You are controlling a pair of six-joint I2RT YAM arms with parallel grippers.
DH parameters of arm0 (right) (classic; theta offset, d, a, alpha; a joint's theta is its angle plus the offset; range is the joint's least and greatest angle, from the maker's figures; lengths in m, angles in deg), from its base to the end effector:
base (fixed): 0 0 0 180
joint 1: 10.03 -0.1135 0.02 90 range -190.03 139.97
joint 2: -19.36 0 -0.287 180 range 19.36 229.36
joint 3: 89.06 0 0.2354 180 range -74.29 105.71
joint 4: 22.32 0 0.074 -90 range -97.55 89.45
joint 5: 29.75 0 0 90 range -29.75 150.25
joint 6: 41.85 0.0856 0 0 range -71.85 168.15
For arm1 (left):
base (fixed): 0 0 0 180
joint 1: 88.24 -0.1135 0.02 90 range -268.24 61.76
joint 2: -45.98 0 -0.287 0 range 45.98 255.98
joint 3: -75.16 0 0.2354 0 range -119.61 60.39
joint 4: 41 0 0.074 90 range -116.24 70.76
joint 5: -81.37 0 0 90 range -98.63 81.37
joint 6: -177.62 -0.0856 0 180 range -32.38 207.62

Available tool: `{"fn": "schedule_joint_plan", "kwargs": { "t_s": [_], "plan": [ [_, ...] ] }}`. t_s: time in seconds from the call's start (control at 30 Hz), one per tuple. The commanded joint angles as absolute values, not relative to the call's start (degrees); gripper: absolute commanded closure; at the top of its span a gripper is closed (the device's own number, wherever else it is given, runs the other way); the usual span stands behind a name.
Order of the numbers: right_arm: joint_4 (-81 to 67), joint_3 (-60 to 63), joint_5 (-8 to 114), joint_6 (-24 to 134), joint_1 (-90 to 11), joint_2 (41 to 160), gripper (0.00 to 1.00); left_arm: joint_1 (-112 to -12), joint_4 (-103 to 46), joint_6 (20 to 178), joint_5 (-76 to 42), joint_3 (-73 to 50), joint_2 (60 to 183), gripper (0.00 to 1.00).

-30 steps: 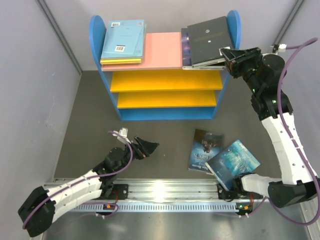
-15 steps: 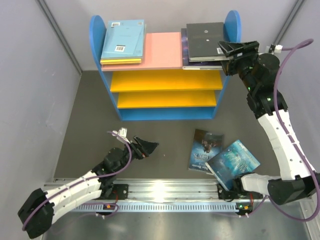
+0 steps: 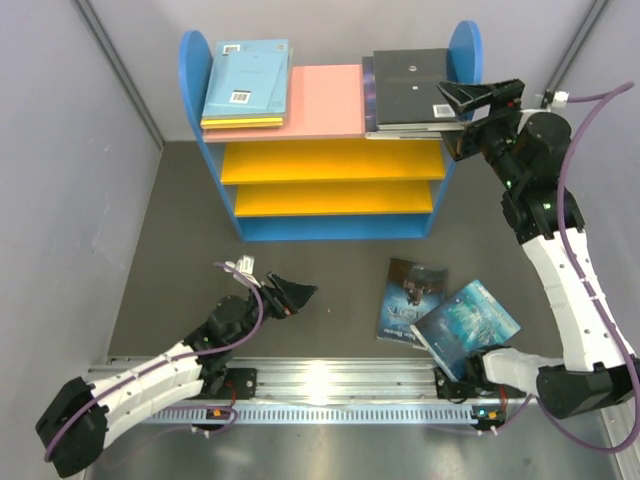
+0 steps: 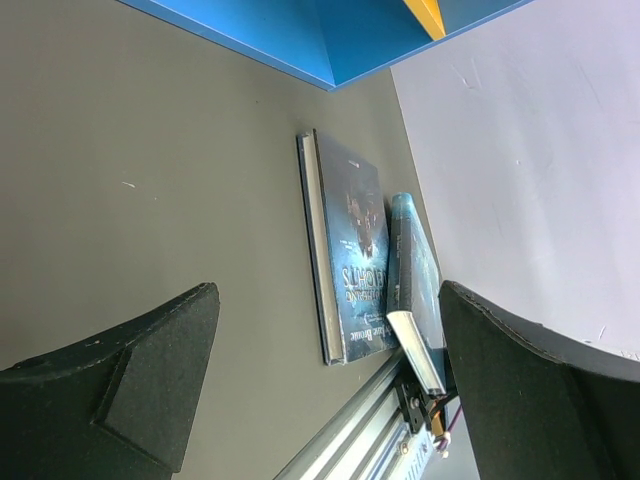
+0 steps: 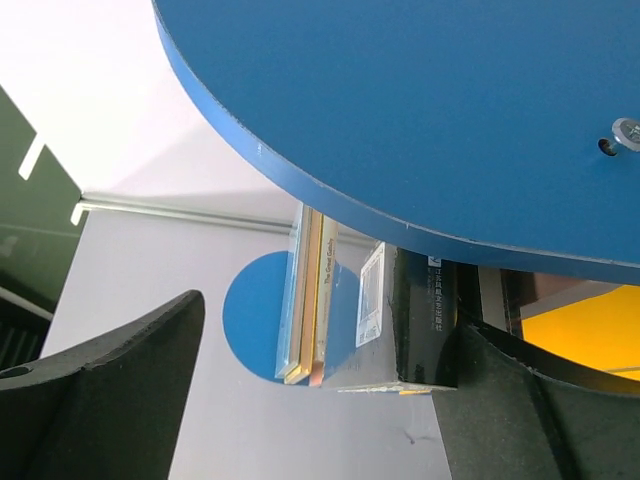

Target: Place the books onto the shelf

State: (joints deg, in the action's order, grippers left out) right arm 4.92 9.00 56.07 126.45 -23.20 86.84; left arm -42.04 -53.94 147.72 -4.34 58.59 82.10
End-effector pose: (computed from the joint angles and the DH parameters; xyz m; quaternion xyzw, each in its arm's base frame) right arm 0.2633 0.0680 0.5077 0.3467 0.5922 0.5380 0.4895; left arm 0.1211 -0.1170 0.1856 -0.1150 0.7377 -0.5151 0.4210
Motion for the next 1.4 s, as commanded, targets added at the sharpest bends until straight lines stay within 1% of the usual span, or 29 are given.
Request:
{"fn": "schedule_joint_plan", "kwargs": {
  "t_s": [0.0, 0.1, 0.23, 0.47, 0.73, 0.97, 1.2, 1.27, 1.37],
  "plan": [
    [5.02, 10.96, 51.04, 126.11, -21.20, 84.57, 0.14, -42.18, -54.18, 147.74, -4.42, 66.20, 81.66, 0.04],
    [5.63, 10.53, 48.93, 125.58, -19.97, 84.31, 0.11, -42.27, -54.18, 147.74, -4.42, 66.28, 81.66, 0.04],
    [6.07, 10.53, 45.59, 124.88, -18.82, 84.92, 0.01, -42.27, -54.18, 147.83, -4.42, 66.20, 81.66, 0.04],
    [5.72, 8.77, 37.85, 125.14, -18.30, 86.77, 0.00, -42.18, -54.18, 147.74, -4.24, 66.11, 81.84, 0.04],
    [5.72, 5.08, 35.56, 124.44, -17.33, 83.26, 0.00, -42.27, -54.18, 147.83, -4.06, 66.11, 82.10, 0.04],
    [3.70, 4.90, 29.06, 126.46, -16.89, 85.01, 0.00, -42.27, -54.10, 147.83, -4.06, 66.02, 82.10, 0.04],
    [2.39, 2.18, 27.13, 126.28, -15.92, 83.61, 0.00, -42.18, -53.57, 147.74, -3.80, 65.93, 82.10, 0.04],
    [1.42, 1.74, 25.81, 125.67, -15.92, 83.17, 0.00, -42.18, -53.48, 147.65, -3.71, 65.84, 82.01, 0.04],
    [1.58, 3.84, 24.48, 120.59, -15.83, 82.20, 0.00, -42.18, -53.13, 147.65, -3.62, 65.76, 81.92, 0.04]
  ]
}}
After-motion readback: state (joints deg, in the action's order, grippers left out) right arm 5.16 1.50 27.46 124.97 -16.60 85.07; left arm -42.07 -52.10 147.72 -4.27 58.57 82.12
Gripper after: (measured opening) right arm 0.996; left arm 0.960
